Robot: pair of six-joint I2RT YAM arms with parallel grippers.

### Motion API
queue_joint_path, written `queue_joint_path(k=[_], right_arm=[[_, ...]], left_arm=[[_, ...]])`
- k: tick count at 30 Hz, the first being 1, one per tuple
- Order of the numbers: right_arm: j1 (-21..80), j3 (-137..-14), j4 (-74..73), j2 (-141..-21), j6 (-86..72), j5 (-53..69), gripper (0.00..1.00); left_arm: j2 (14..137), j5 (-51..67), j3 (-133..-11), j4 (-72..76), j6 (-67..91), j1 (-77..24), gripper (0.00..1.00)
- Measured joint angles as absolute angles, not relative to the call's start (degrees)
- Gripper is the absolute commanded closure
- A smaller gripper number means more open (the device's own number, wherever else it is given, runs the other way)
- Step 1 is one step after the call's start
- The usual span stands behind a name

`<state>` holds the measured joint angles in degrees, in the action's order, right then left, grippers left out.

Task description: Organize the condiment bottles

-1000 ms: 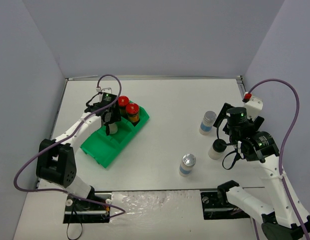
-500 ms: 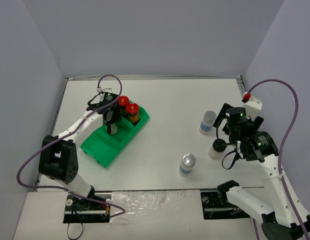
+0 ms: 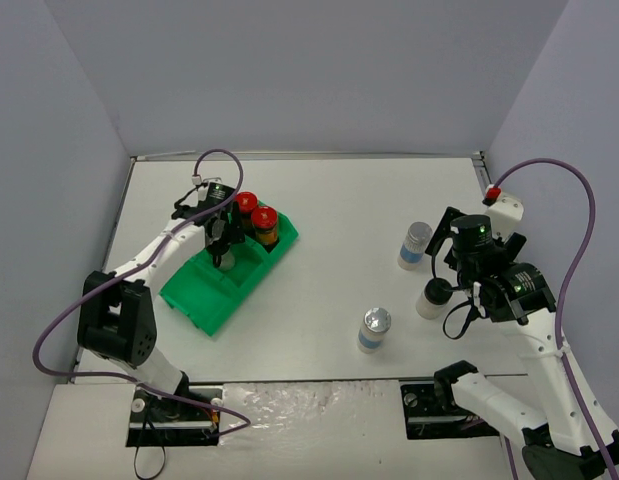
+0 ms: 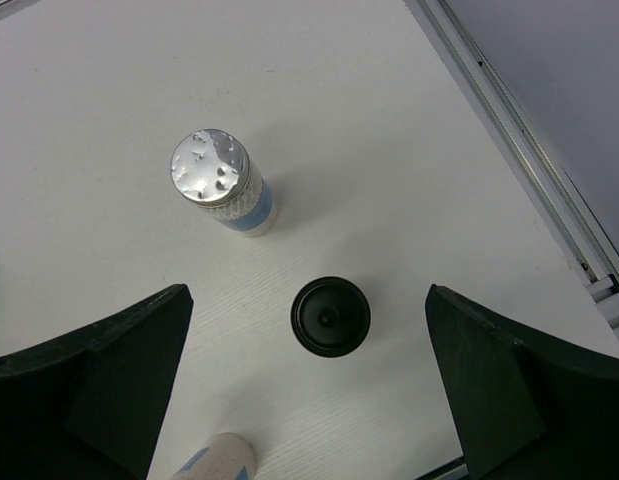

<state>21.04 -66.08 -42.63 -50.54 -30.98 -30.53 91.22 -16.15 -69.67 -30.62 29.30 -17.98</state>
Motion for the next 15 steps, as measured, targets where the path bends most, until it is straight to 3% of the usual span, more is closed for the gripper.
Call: queue_joint_path(k=[8, 15], right_arm=[[21.0, -66.1, -42.6, -50.6, -30.8, -30.3, 0.0], [21.0, -66.5, -42.7, -50.9, -30.8, -31.8, 0.0]], left_arm=[[88.8, -18.0, -74.2, -35.5, 28.0, -19.6, 0.18], [85.9, -19.0, -90.5, -40.9, 24.5, -30.8, 0.17]])
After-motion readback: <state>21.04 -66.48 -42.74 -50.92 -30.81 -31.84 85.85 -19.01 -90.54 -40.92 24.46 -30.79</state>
